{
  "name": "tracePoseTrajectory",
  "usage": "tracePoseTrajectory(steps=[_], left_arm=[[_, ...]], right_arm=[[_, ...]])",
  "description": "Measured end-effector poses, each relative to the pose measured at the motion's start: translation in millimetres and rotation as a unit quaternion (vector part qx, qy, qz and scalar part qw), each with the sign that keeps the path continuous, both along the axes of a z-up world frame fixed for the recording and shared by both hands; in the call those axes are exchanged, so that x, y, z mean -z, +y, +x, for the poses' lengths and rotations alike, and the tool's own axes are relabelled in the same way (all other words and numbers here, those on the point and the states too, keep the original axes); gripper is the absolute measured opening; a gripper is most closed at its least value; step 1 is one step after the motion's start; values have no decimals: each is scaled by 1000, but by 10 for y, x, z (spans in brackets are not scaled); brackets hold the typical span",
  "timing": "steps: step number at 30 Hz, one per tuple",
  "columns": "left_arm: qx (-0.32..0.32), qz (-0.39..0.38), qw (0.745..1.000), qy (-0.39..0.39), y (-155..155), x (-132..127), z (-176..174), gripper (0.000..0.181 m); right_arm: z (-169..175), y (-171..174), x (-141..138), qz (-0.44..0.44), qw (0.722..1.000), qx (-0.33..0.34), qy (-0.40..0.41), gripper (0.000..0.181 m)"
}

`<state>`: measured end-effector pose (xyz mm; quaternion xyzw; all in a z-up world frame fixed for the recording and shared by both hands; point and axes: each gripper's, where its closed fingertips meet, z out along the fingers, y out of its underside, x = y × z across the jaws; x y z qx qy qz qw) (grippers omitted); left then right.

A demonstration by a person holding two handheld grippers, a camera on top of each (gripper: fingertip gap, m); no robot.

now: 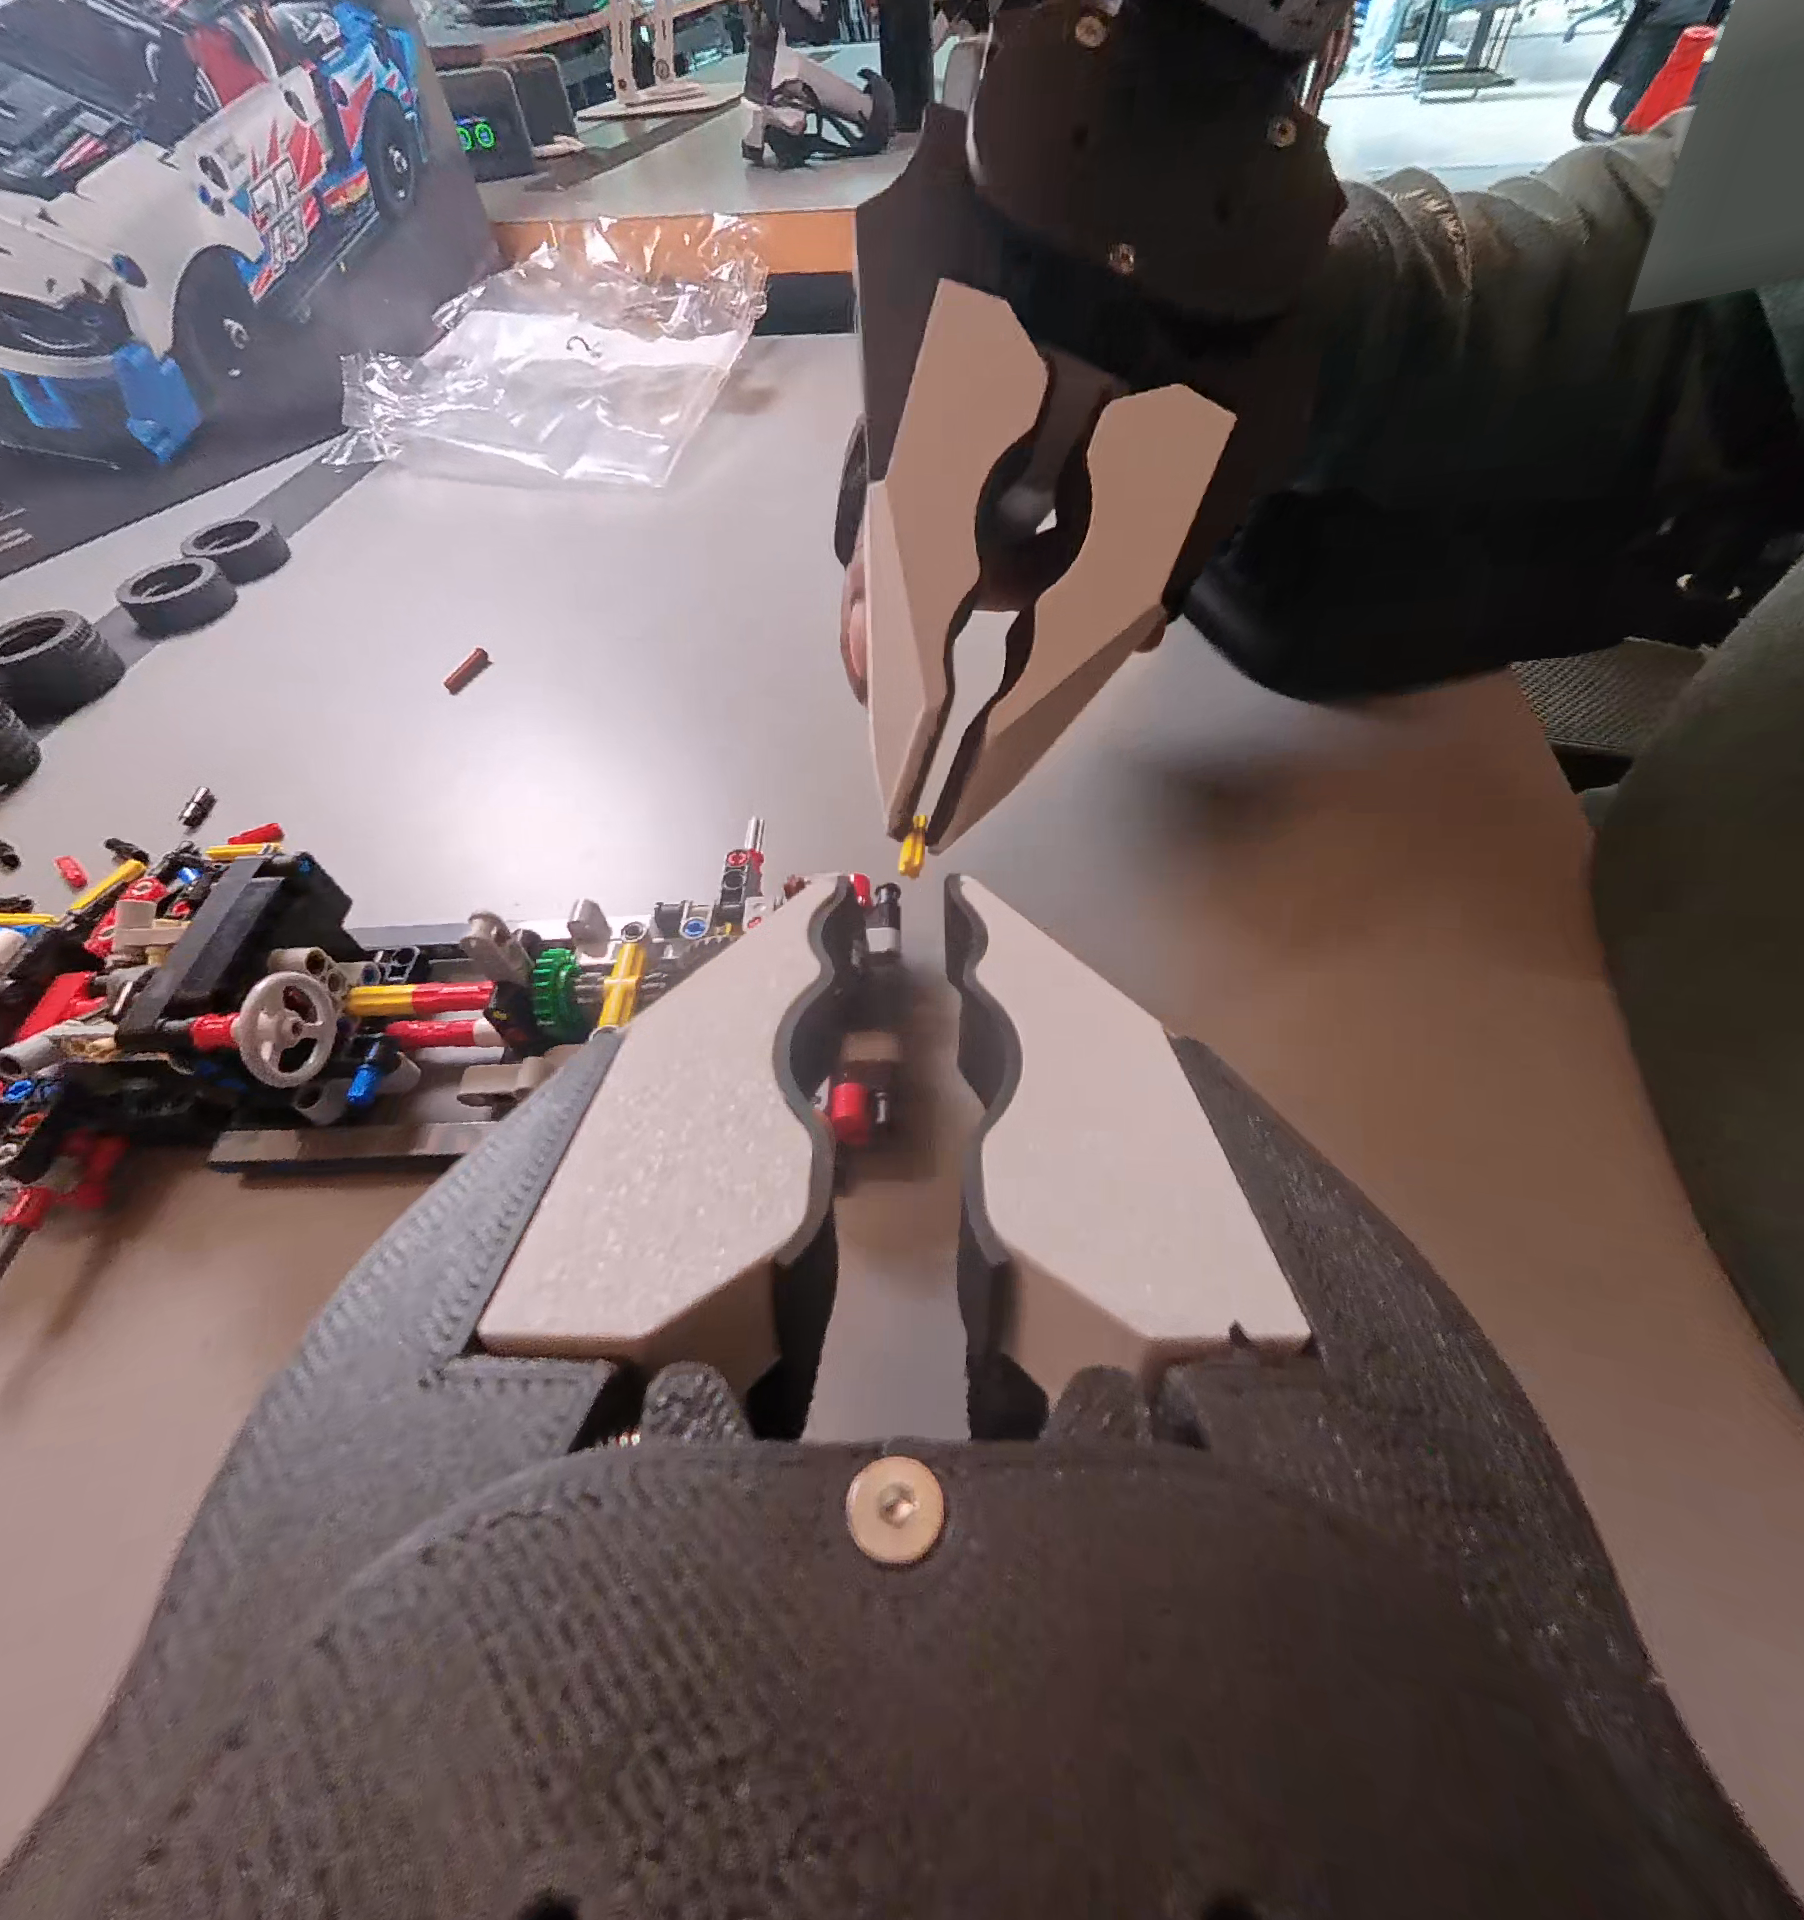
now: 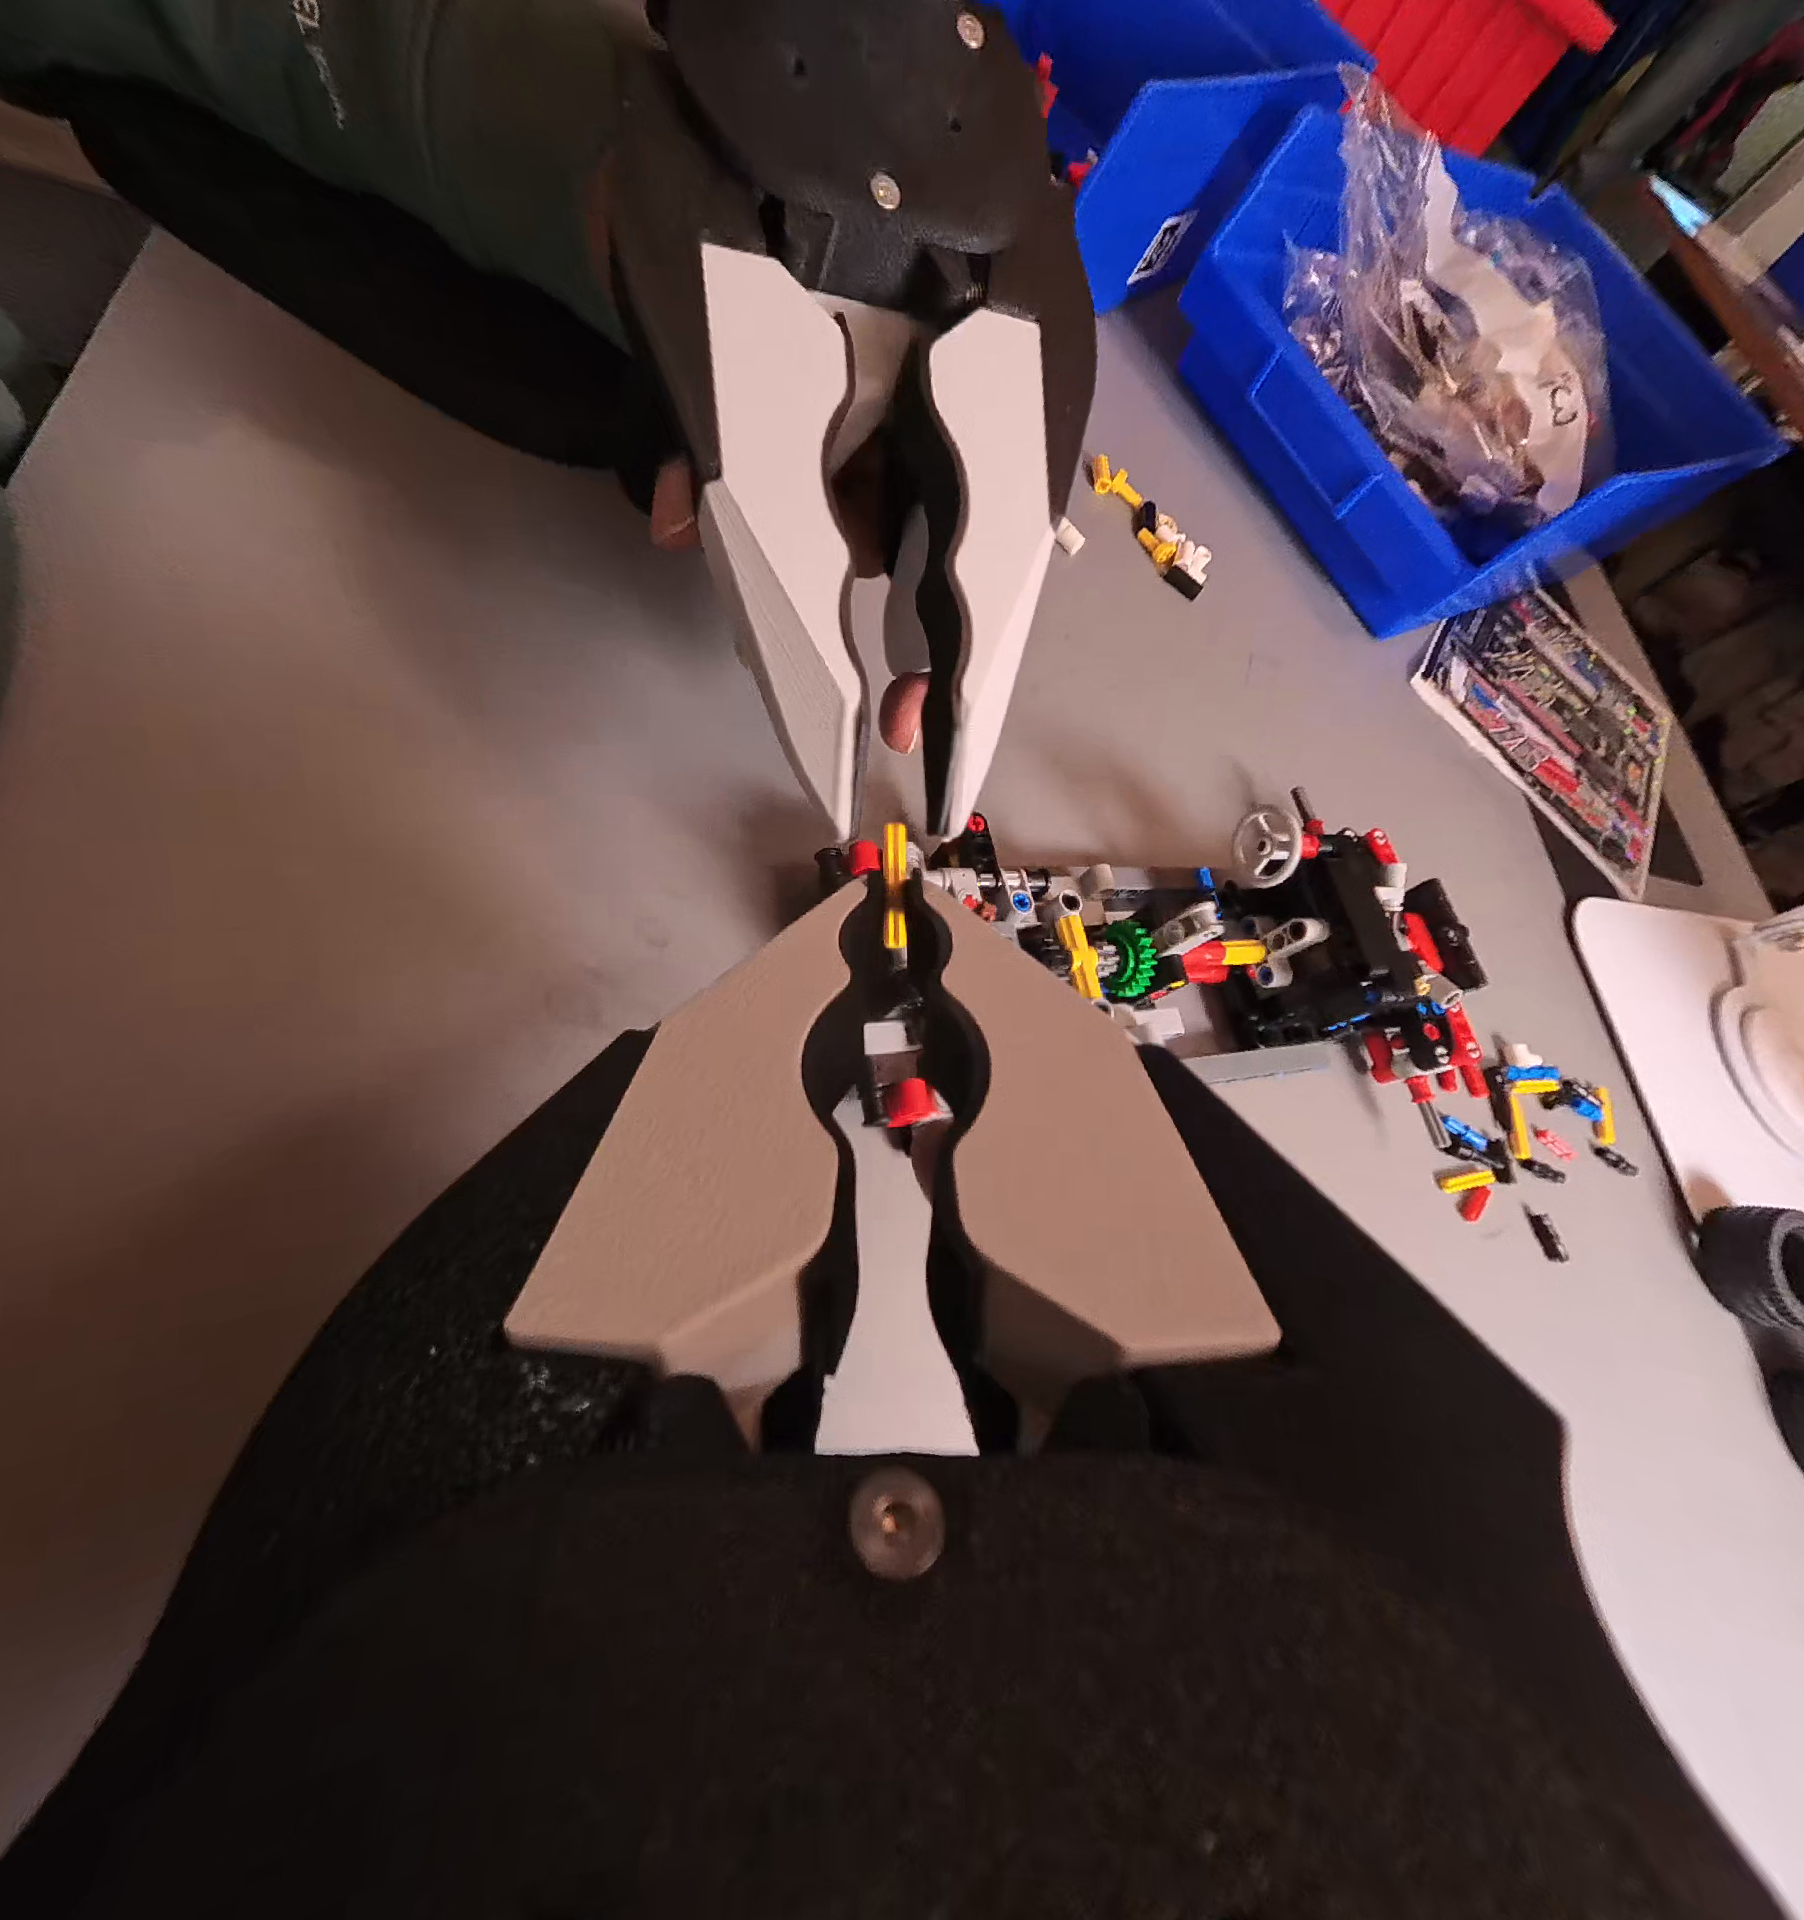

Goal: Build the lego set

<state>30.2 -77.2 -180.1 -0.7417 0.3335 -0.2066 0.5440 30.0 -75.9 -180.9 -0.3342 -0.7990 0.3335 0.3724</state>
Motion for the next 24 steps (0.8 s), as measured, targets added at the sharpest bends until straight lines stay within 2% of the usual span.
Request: tracePoseTrajectory(steps=[1, 10, 15, 18, 21, 24], left_arm=[[0, 0, 1000, -5, 1, -13, 8, 13], [8, -9, 1000, -18, -1, -8, 66, 3], [9, 15, 1000, -14, -1, -45, 57, 2], [16, 47, 998, -24, -24, -141, 72, 2], [25, 75, 996, -39, -60, -256, 94, 2], [33, 84, 995, -50, -91, -308, 112, 2]], right_arm=[[1, 1, -3, 5, 1000, -1, 4, 0], [7, -10, -14, 49, 998, -15, 36, 0], [-4, -9, -46, 49, 997, -15, 53, 0], [24, -27, -127, -49, 997, -25, 55, 4], [79, -20, -197, -171, 983, -42, 42, 9], [103, -39, -280, -234, 969, -58, 48, 8]])
